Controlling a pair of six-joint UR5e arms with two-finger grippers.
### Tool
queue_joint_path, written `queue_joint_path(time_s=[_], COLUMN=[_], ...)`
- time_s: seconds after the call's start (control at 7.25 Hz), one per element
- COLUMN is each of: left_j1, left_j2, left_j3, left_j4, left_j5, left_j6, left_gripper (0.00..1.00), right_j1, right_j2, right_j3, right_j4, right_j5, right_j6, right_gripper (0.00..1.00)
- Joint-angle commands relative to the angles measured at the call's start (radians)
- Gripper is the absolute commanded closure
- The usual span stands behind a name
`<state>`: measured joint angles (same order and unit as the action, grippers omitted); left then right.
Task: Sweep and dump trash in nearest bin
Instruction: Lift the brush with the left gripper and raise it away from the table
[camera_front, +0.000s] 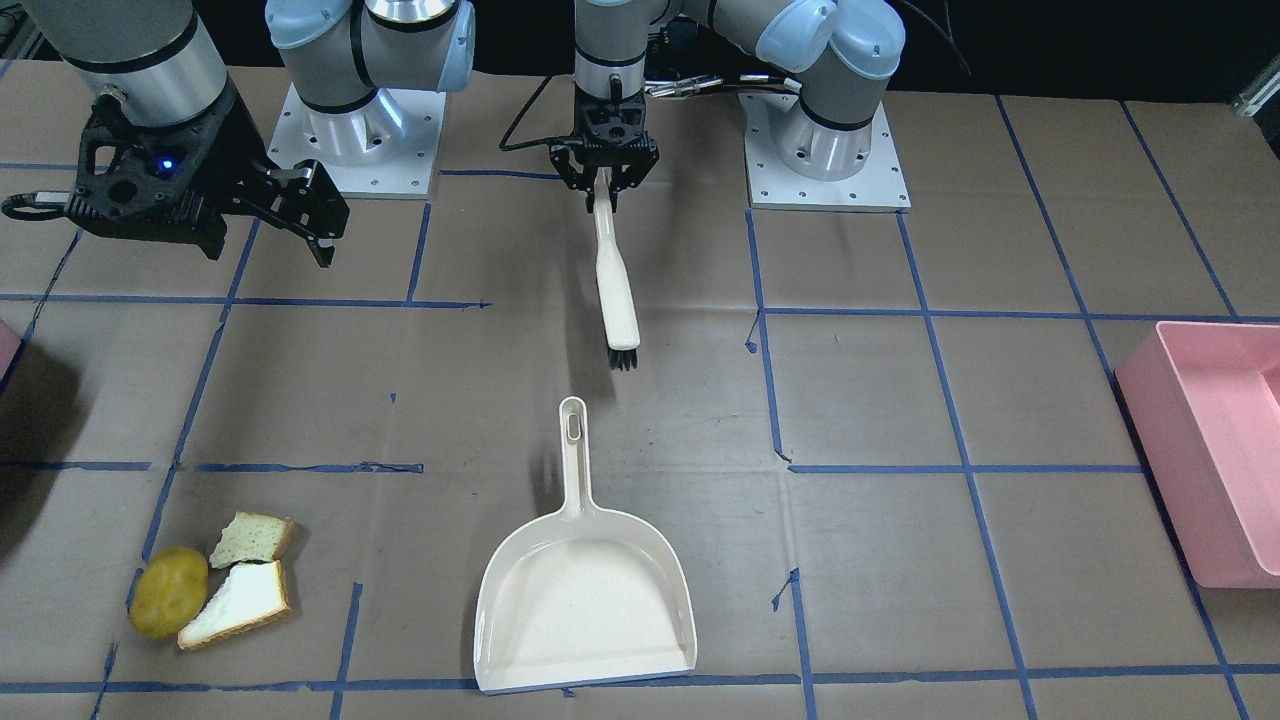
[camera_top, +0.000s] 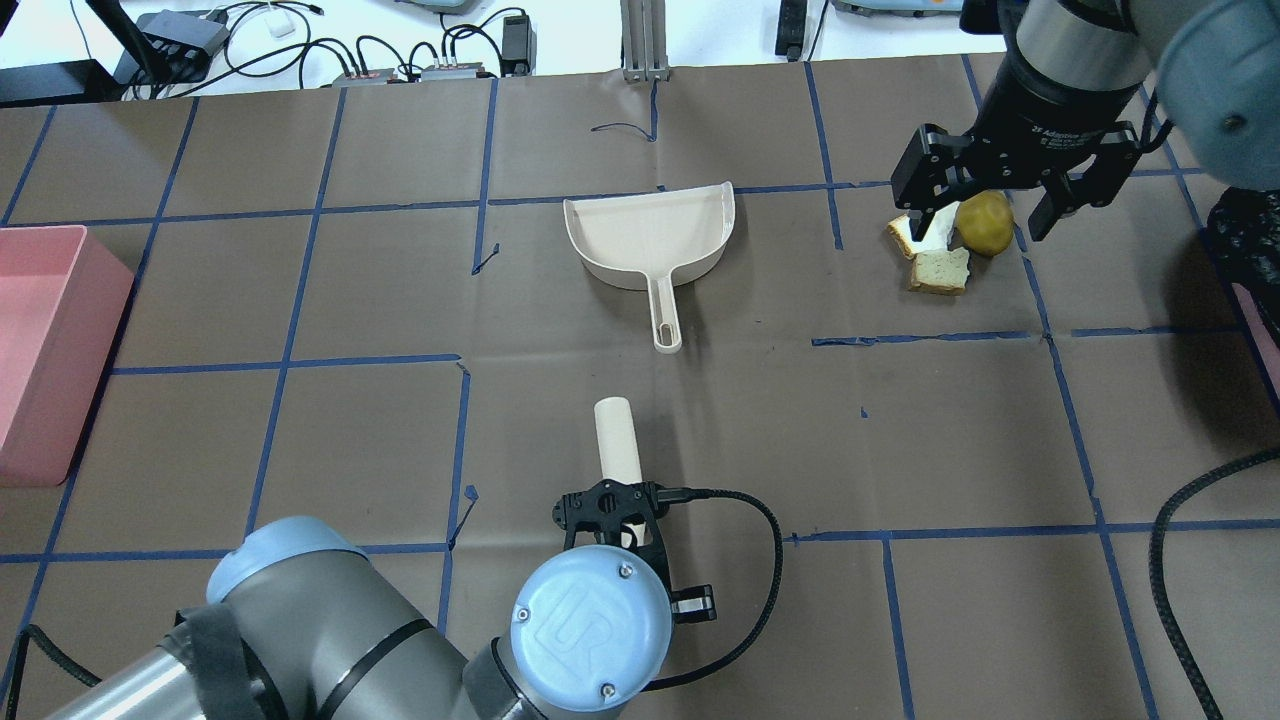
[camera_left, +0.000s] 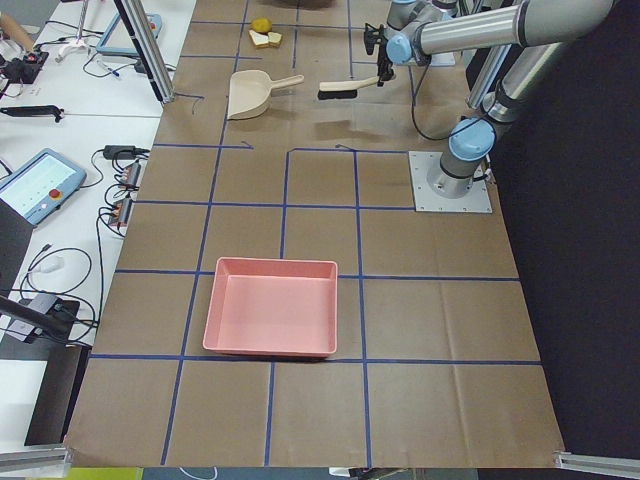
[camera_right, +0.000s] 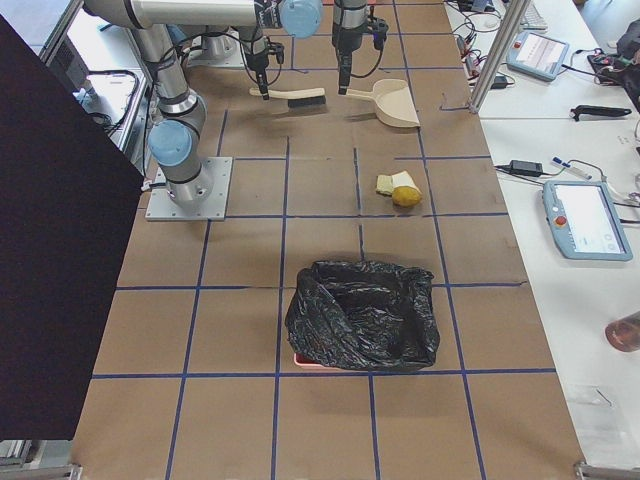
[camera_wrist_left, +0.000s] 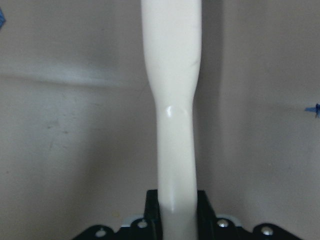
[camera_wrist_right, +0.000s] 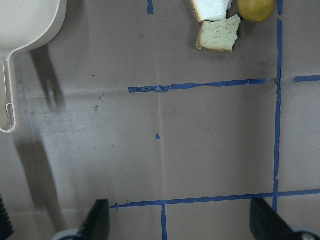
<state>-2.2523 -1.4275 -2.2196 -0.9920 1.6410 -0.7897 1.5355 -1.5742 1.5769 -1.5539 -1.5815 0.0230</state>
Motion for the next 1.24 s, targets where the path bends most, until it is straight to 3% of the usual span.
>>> queue_joint_path(time_s=[0.0, 0.28, 0.69, 1.1], left_j1=[0.091, 0.241, 0.429, 0.48], left_j2=[0.022, 0.016, -0.001, -0.019], left_j3=[0.218, 0.416, 0.601, 0.618], left_j4=[-0.294, -0.52, -0.666, -0.662], left_j5=[0.026, 0.046, 0.045, 0.033], left_j6=[0.179, 0.327, 0.486, 0.561], left_gripper=[1.0, 1.0, 1.0, 1.0], right_j1=[0.0, 0.002, 0.005, 0.03], right_j2=[0.0, 0.0, 0.017, 0.088], right_j3=[0.0, -0.009, -0.032, -0.077], right_j4=[0.0, -0.001, -0.009, -0.035], right_j5=[0.0, -0.002, -0.034, -0.025], right_j6=[-0.001, -0.002, -0.002, 0.049], right_gripper=[0.0, 0.0, 0.0, 0.0])
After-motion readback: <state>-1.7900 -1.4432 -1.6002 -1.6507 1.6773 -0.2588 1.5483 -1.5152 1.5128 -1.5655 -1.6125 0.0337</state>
